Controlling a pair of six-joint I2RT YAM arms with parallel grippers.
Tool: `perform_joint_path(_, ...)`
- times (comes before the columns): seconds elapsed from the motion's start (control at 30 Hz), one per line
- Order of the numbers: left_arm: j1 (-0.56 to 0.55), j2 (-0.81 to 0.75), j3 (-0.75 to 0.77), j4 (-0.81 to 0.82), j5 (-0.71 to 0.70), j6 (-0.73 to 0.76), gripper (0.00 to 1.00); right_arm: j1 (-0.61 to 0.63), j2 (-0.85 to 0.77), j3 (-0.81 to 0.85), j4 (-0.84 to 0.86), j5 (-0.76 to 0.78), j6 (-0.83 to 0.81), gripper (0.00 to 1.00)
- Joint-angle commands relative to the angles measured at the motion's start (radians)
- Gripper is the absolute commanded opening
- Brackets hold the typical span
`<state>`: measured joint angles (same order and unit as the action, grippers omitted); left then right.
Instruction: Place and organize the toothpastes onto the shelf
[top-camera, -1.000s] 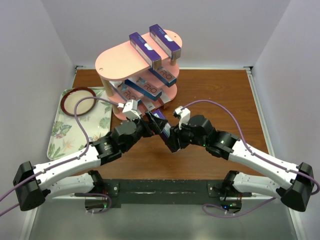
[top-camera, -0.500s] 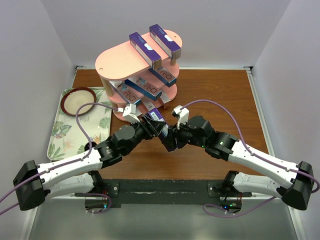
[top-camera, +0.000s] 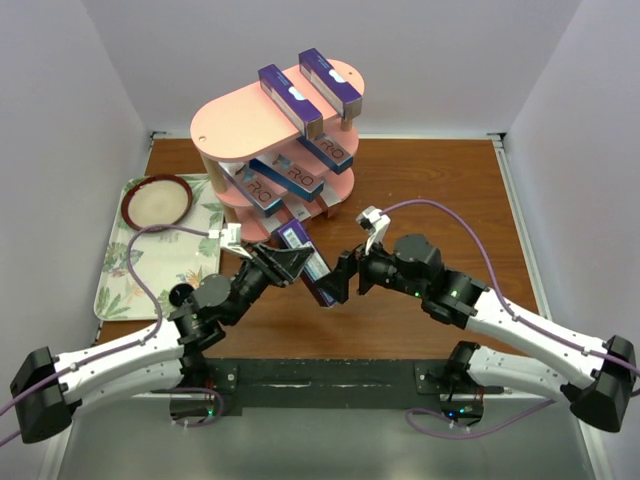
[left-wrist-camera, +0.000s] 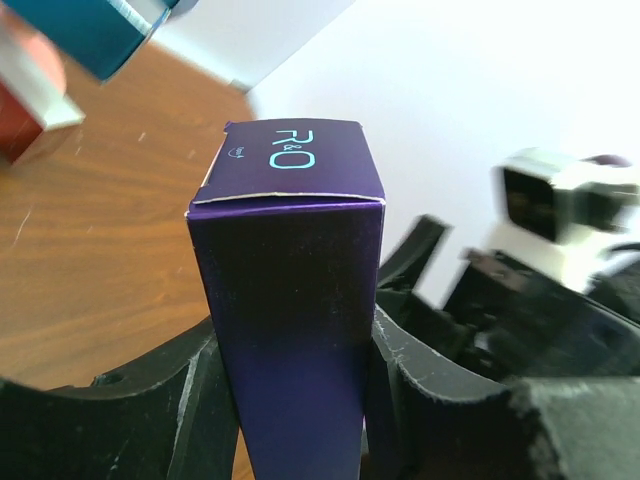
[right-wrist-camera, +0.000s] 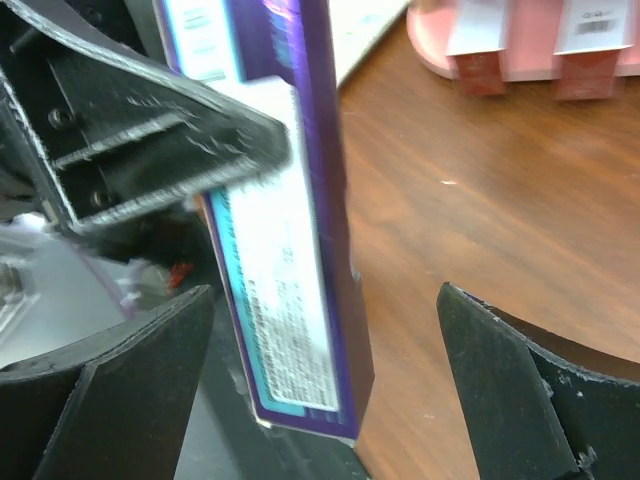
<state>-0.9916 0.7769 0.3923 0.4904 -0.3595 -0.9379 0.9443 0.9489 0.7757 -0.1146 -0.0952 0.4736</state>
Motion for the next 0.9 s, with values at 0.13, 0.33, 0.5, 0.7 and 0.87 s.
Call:
perform_joint_path(0.13,-0.001,-0.229,-0.113,0.321,-0.002,0.158,0.35,-0.294,-0.030,-0.213,0.663,-0.550,0.377,0.98)
perform_joint_path(0.33,0.040,-0.271,-0.142,0.416,0.033,0.194,0.37,-0.297,0.005,-0.230,0.912,-0.644,0.467,0.99)
perform_joint_path(0.5,0.151,-0.202,-0.159,0.534,0.140,0.079,0.37,-0.299,0.048,-0.254,1.100,-0.676,0.534,0.99)
perform_joint_path(0.7,0.202,-0.079,-0.184,0.755,0.200,-0.036,0.38,-0.297,0.105,-0.260,1.135,-0.657,0.543,0.98)
perform_joint_path(0.87,0.202,-0.016,-0.182,0.853,0.229,-0.079,0.38,-0.295,0.123,-0.262,1.093,-0.601,0.488,0.98)
